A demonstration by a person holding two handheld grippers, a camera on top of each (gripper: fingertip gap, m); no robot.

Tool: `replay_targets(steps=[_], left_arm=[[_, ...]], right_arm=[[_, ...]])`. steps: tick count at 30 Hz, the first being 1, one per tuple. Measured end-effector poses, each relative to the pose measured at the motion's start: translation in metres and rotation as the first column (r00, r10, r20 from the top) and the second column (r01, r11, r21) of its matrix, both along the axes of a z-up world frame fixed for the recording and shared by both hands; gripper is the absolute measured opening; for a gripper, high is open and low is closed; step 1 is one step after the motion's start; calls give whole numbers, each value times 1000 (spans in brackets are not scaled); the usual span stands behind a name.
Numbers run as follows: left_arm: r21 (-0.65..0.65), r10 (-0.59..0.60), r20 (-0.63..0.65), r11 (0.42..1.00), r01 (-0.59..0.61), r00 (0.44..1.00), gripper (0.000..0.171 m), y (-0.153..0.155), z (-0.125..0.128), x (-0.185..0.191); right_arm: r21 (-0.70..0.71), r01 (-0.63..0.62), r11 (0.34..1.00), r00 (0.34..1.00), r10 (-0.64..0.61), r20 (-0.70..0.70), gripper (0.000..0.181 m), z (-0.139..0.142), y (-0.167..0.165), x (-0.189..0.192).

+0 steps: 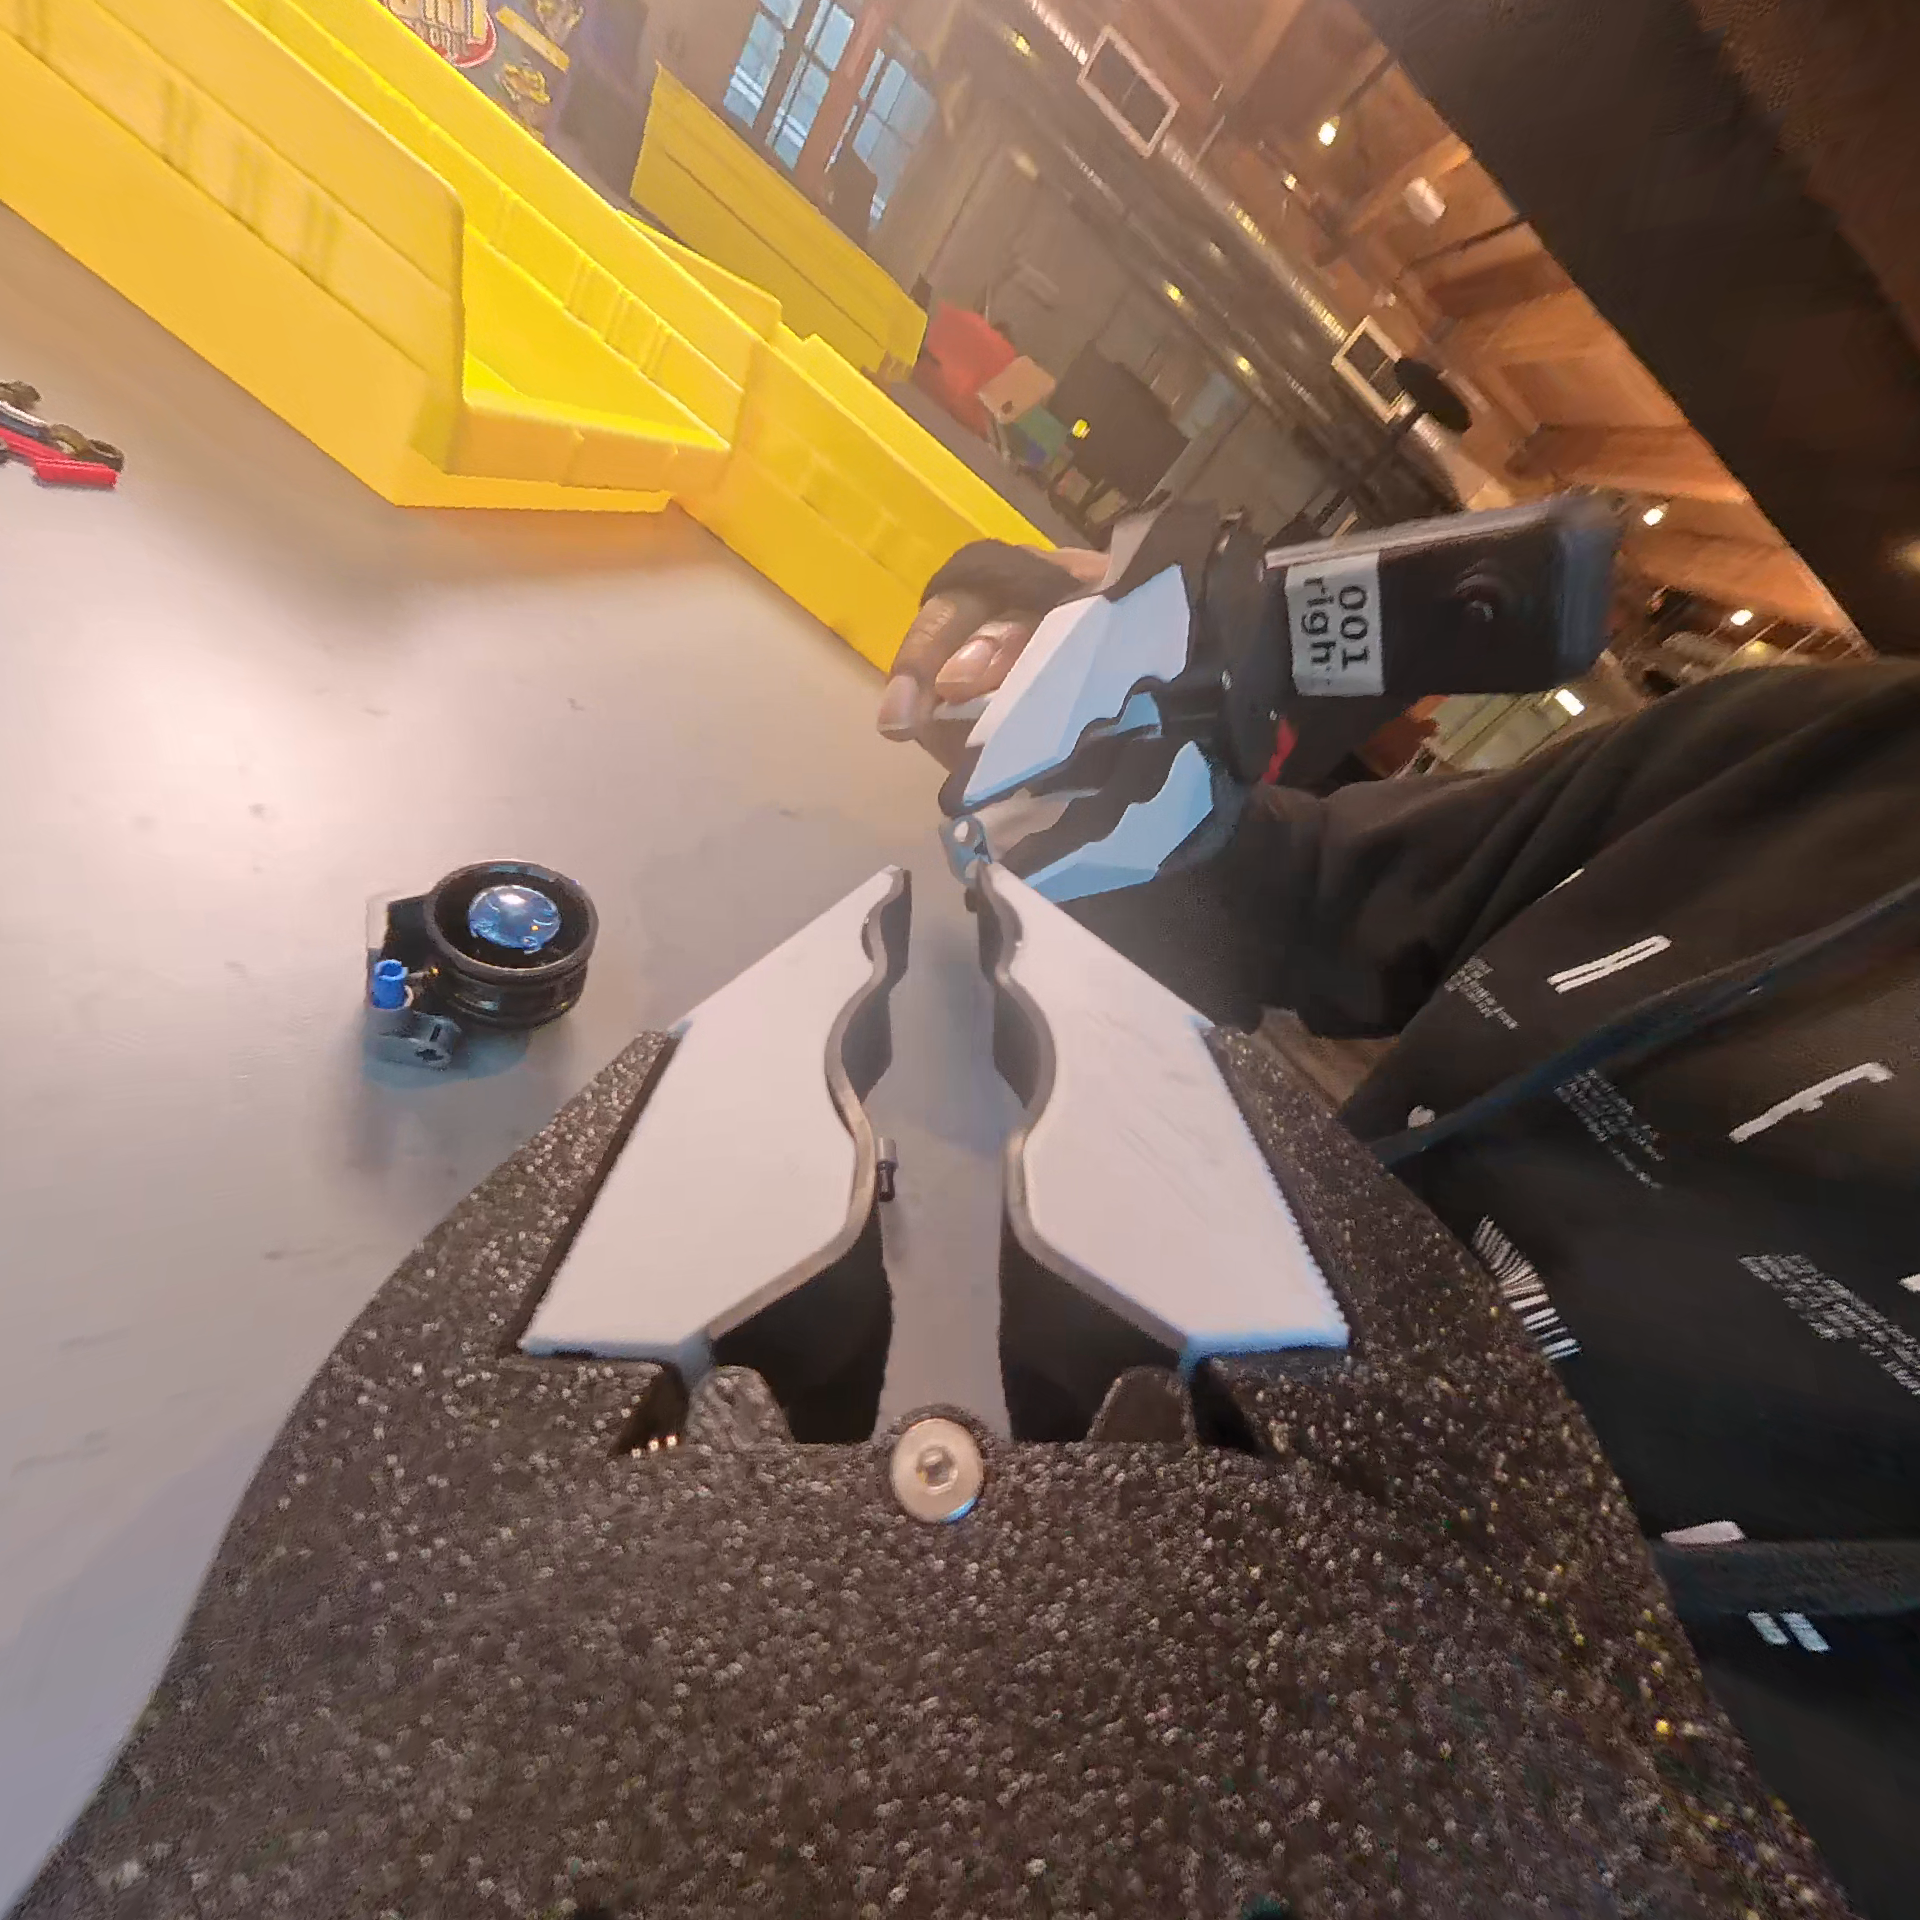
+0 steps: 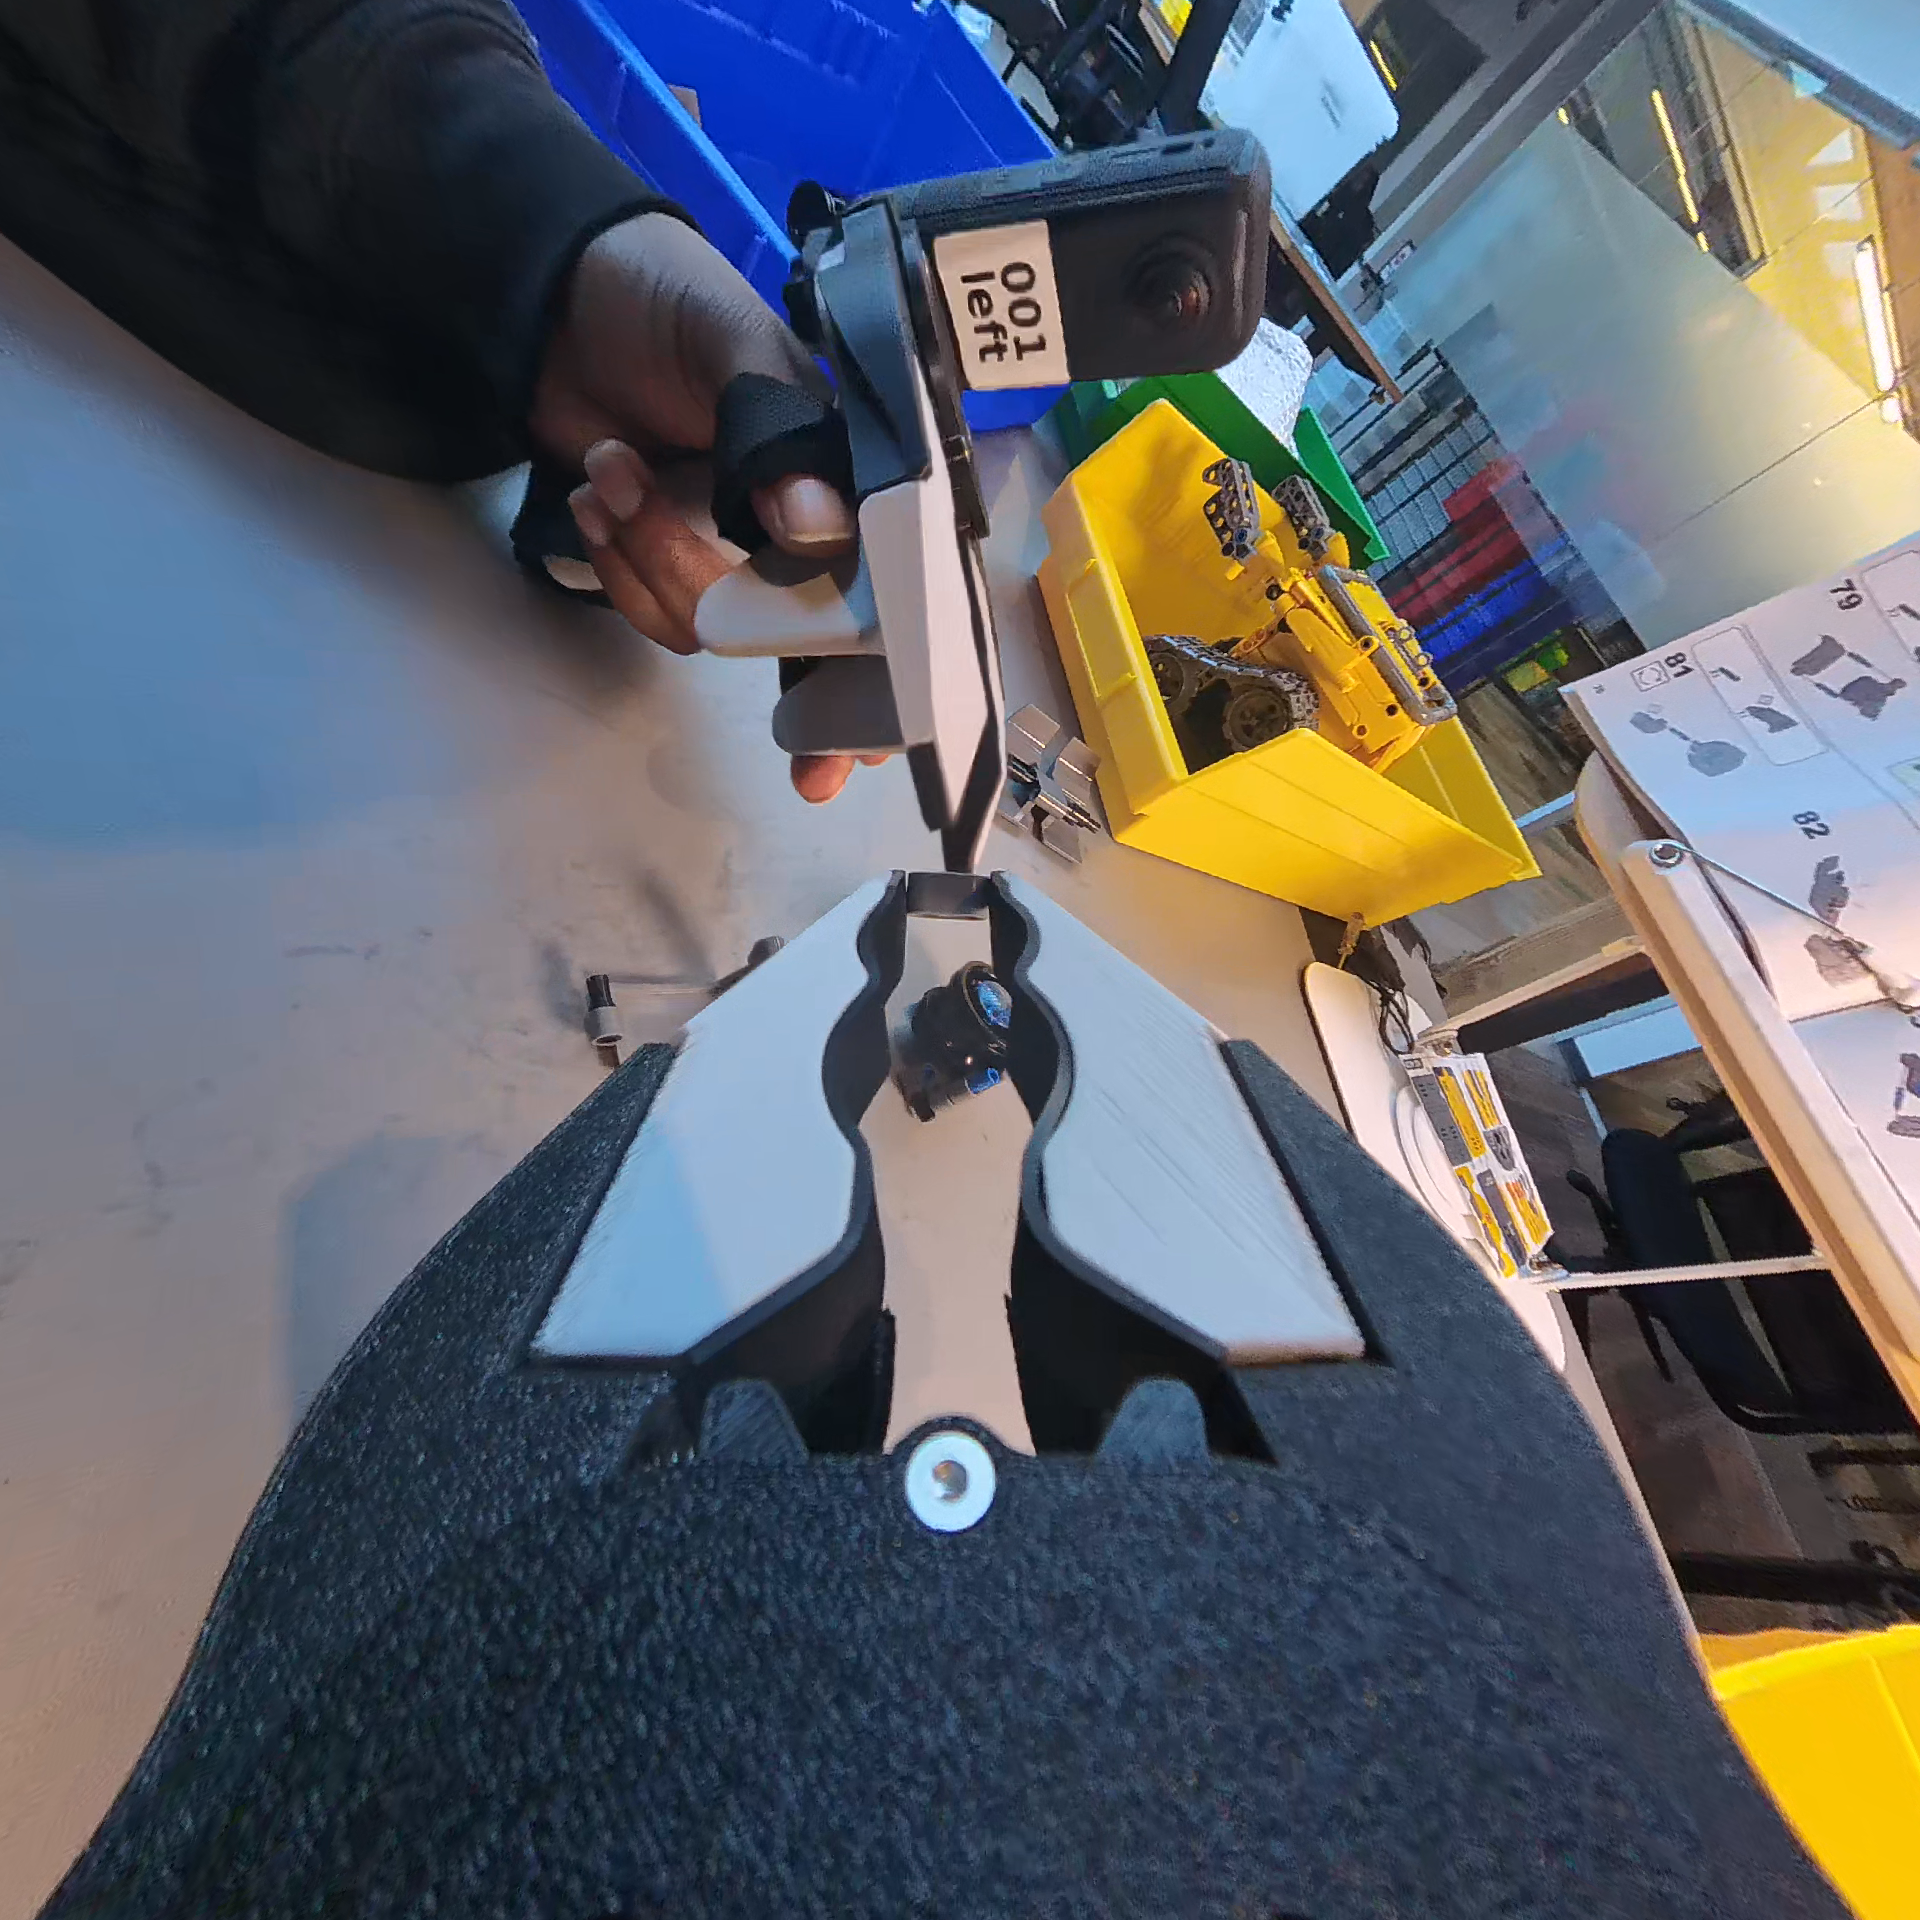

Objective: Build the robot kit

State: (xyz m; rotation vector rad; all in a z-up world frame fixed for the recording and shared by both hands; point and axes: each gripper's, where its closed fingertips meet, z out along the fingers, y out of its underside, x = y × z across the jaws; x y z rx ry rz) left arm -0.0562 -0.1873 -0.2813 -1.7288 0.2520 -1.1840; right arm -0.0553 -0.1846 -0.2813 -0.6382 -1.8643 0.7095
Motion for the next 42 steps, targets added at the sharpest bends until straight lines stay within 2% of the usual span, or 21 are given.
replay_targets(steps=[3, 6, 13, 18, 22, 24, 27, 30, 35, 37, 39, 42], left_arm=[[-16, -7, 76, 1000, 8, 997, 15, 0, 5, -3], [-23, -22, 92, 999, 24, 995, 14, 0, 5, 0], [-37, -36, 36, 999, 37, 999, 8, 0, -3, 9], [22, -37, -37, 999, 37, 999, 7, -3, 1, 8], [129, -42, -136, 990, 60, 990, 7, -10, 8, 9], [155, -46, -202, 985, 78, 978, 7, -14, 6, 6], [202, -37, -330, 973, 109, 943, 7, -19, 0, 1], [202, -27, -404, 972, 118, 914, 7, -18, -8, -2], [176, -53, -444, 974, 145, 894, 7, -20, -18, -1], [173, -64, -450, 972, 157, 890, 7, -22, -19, 1], [173, -75, -456, 970, 171, 887, 7, -23, -20, 3], [191, -79, -451, 964, 183, 889, 7, -25, -18, 6]], right_arm=[[1, -4, 1000, 1000, 4, 2, 15, 0, -1, 0], [16, -1, 1000, 1000, 1, 9, 15, -3, -2, -2], [68, 3, 998, 1000, -5, 18, 15, -6, -5, -5], [110, 7, 994, 1000, -6, -14, 16, -2, -8, -6], [-58, -35, 998, 999, 35, -5, 19, 4, -7, 0], [-186, -94, 978, 988, 115, 103, 19, -6, -10, 12], [-312, -111, 944, 918, 217, 331, 19, -46, -18, 31], [-266, -106, 958, 886, 212, 412, 19, -73, -24, 29], [-220, -118, 968, 847, 214, 486, 17, -92, -28, 21], [-242, -123, 962, 842, 230, 488, 8, -92, -31, 19], [-238, -120, 964, 844, 225, 487, 7, -92, -30, 17], [-358, -88, 930, 852, 256, 457, 7, -82, -30, 16]])
